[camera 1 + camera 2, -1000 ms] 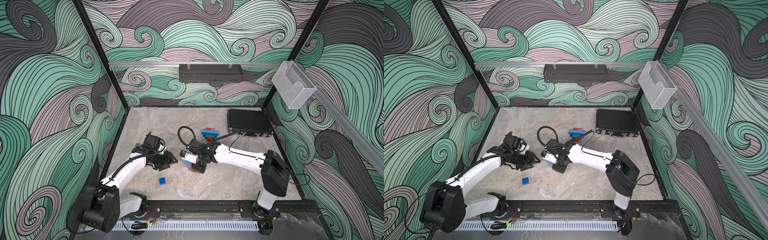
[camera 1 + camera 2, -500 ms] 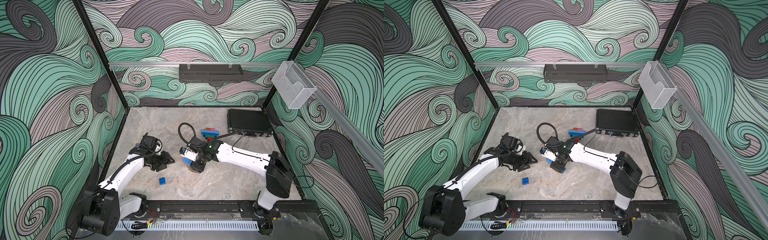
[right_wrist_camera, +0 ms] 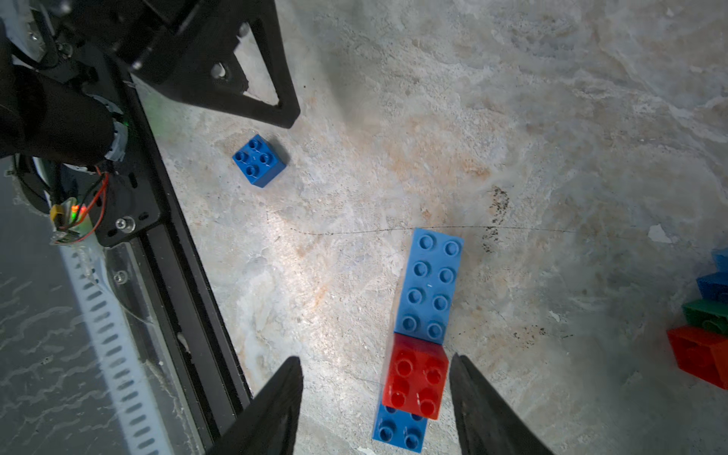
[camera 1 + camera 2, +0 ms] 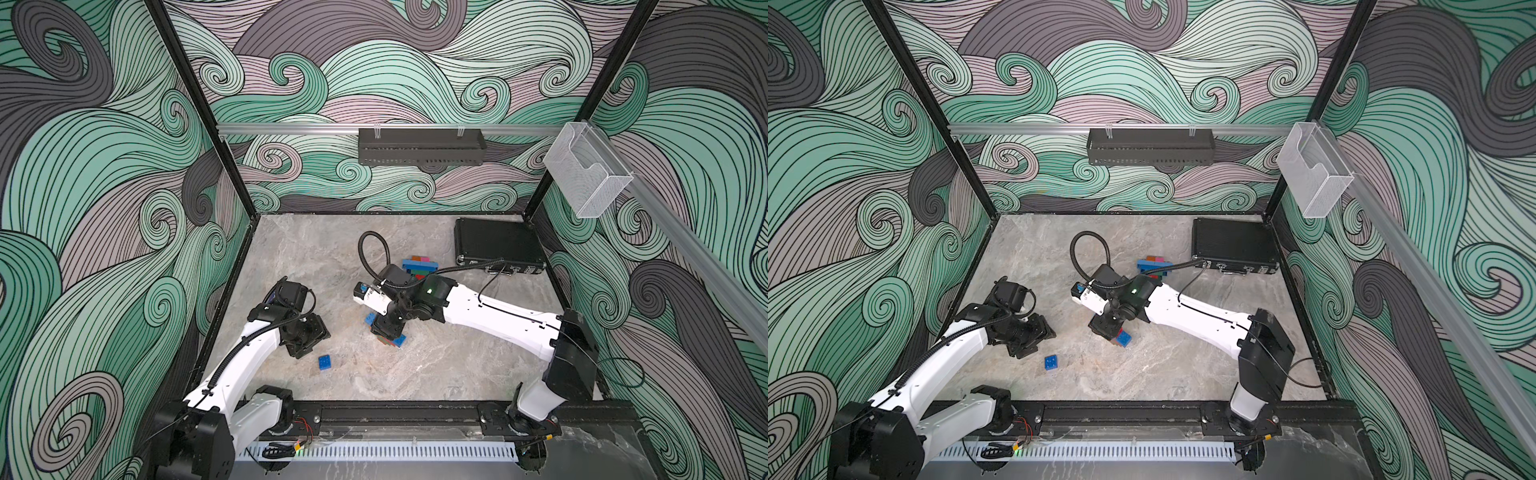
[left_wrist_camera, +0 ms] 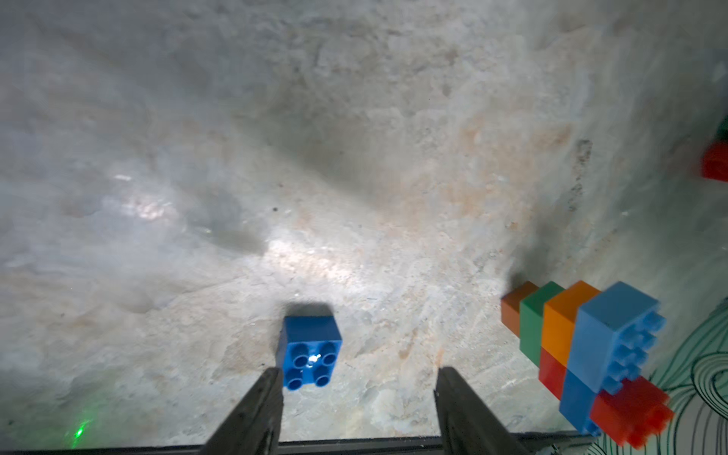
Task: Assemble a heart with lego
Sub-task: Assemble the lego brick with the lego brick, then move the lego brick at the center of the board.
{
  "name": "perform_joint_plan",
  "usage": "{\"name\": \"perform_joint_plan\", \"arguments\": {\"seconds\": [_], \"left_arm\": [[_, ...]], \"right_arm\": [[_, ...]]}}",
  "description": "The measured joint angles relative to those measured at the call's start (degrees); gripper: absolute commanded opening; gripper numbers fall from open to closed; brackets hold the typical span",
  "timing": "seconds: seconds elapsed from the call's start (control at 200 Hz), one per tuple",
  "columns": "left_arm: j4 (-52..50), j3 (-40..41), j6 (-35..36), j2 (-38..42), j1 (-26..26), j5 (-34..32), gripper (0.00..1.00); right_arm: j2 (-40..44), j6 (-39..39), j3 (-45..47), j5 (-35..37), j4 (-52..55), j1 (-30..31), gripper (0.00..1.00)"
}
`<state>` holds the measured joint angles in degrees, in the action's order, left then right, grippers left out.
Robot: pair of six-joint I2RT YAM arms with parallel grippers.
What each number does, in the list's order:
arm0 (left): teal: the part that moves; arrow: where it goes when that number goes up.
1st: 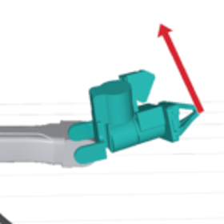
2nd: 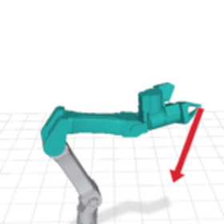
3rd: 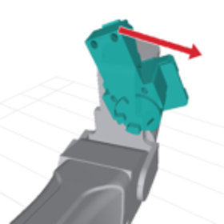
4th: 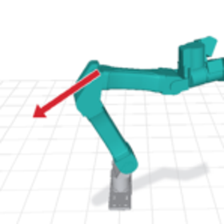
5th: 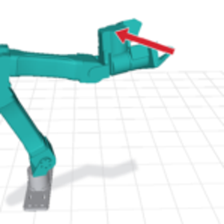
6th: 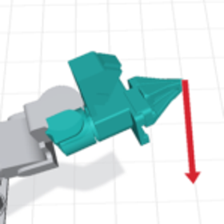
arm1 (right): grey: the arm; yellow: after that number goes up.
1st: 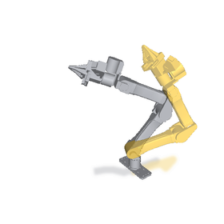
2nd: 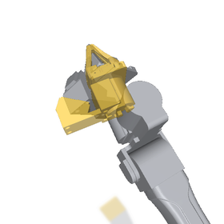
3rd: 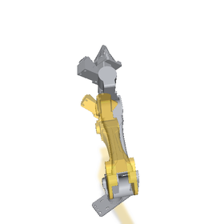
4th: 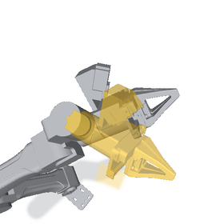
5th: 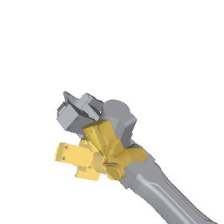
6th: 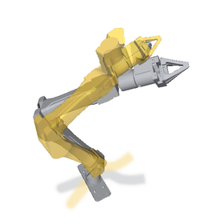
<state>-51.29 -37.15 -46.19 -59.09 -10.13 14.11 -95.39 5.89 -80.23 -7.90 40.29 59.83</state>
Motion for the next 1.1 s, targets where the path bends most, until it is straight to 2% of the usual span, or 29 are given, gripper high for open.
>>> {"name": "perform_joint_plan", "arguments": {"seconds": [0.15,0.355,0.671,0.886,1.101], "left_arm": [[-0.17,3.28,-2.80,0.81,0.00,-0.42,0.63],[4.81,8.74,-4.76,-1.46,0.00,1.66,0.54],[14.56,9.20,-6.60,-7.39,-4.17,5.55,0.49],[21.62,7.10,-8.81,-12.76,-9.97,7.85,0.50],[21.38,3.50,-8.57,-15.56,-10.91,6.10,0.56]], "right_arm": [[-1.14,-1.46,0.00,-0.96,-1.29,2.01,0.62],[-1.62,-2.14,0.02,-1.20,-1.92,2.19,0.61],[-1.62,-2.29,0.59,-1.18,-2.45,2.19,0.60],[-1.62,-2.36,1.51,-1.03,-2.49,2.19,0.60],[-1.62,-3.10,2.16,-1.16,-2.60,2.21,0.59]]}}
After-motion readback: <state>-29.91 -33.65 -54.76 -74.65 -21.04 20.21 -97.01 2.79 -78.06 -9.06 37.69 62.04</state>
